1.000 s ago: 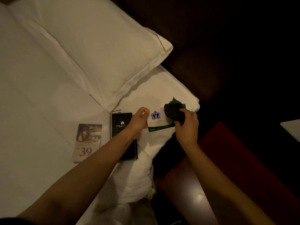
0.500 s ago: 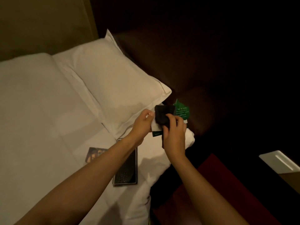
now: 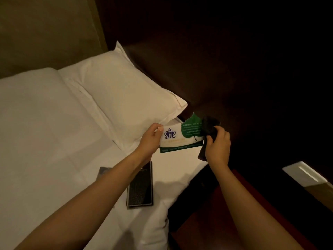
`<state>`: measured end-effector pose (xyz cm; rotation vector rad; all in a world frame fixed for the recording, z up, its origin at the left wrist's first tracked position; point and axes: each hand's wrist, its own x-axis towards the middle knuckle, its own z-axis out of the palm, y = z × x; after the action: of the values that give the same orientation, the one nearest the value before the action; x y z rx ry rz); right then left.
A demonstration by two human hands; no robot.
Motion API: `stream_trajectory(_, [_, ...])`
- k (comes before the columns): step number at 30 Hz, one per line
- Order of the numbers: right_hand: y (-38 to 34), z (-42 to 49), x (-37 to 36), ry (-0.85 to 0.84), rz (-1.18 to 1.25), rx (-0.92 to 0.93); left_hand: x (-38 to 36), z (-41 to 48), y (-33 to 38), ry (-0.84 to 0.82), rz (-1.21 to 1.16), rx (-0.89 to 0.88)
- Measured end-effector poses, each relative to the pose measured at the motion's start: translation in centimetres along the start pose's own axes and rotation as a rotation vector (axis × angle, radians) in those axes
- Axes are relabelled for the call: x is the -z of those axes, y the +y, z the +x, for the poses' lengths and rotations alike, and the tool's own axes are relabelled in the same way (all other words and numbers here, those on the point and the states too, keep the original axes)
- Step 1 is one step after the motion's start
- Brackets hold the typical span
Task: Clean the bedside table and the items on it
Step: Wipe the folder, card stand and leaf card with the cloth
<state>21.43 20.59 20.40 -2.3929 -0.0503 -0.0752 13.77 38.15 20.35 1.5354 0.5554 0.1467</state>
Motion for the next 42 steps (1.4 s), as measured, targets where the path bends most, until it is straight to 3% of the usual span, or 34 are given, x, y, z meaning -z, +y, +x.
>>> stream_trajectory(13, [13.5,-7.3,7.0,0.154,-0.107,-0.407,-13.1,2.0,-4.4,-0.193,0.081,0.061])
stream_trajectory(22, [23.6,-14.1,10.5,0.158,-0.114,-0.631,-25.3,0.6,-9.5,-0.399,0.125,0.176])
stream_trajectory(26, [28.7,-16.4,10.1,0.114,-0.161,-0.711,-30.6,0.9,-13.0,-0.408,0.102,0.203])
stream_trajectory(35, [37.3,-18.9,5.3,-0.002,-0.18,-0.766,-38.0,4.0,-22.1,-0.407,0.128,0.205])
stream_trajectory(42, [40.5,-20.4,2.2,-0.064,-0.279,-0.752,-40.5,5.6,-25.0,-0.383,0.087,0.194])
